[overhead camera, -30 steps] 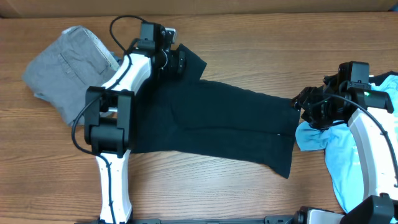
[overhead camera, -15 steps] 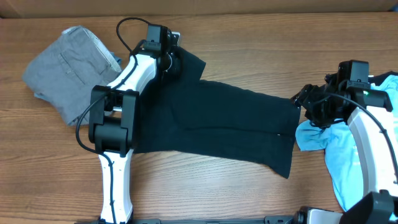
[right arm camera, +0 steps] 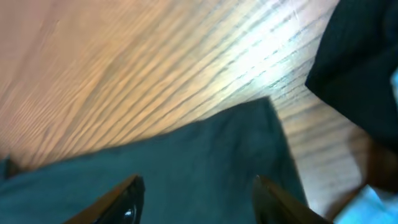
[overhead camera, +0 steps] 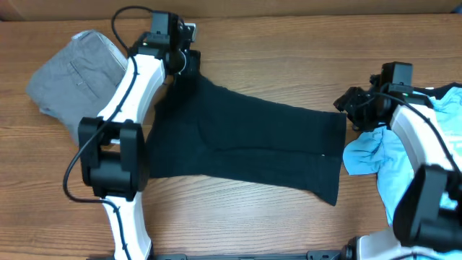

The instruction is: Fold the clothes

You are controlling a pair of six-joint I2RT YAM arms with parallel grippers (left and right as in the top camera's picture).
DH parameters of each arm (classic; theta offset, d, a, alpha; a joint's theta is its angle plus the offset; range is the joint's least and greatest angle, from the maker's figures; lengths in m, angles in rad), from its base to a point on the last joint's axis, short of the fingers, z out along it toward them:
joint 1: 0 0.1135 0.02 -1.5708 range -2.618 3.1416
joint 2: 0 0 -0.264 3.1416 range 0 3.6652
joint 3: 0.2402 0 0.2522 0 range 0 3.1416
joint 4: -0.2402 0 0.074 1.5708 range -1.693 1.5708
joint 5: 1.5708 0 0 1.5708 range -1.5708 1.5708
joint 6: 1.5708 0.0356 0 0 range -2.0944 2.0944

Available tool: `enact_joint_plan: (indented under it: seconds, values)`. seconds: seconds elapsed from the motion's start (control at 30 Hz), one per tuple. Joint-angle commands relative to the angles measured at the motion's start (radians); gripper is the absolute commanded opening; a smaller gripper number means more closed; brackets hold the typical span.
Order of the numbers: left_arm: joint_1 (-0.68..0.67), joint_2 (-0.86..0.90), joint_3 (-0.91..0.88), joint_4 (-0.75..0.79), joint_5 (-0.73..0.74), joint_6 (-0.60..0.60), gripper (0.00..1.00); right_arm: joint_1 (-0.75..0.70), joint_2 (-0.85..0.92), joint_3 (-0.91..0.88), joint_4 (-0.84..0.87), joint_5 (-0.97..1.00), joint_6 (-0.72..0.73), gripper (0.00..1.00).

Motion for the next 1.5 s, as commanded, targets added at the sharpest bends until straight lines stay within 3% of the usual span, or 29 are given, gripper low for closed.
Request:
enact_joint_plan:
  seconds: [0.0,0.3,0.53,0.67,1.17,1.47]
  values:
    - [-0.006,-0.014,0.012,-0.04,0.011,-0.003,0.04,-0.003,0.087,0.019,0.023,0.02,-0.001,0.55]
    - [-0.006,-0.015,0.012,-0.092,0.012,-0.003,0.04,-0.002,0.184,0.019,0.062,0.079,0.0,0.54]
    - [-0.006,-0.015,0.012,-0.121,0.012,-0.003,0.04,-0.002,0.206,0.019,0.14,0.076,-0.001,0.41]
    - [-0.006,-0.015,0.012,-0.141,0.011,-0.003,0.04,-0.002,0.206,0.019,0.159,0.035,-0.001,0.04]
    - [-0.004,-0.05,0.013,-0.246,0.008,-0.003,0.04,-0.013,0.029,0.021,0.068,0.005,-0.009,0.04]
    - [0.003,-0.206,0.013,-0.499,-0.157,-0.047,0.04,-0.012,-0.153,0.021,-0.151,0.044,-0.008,0.04]
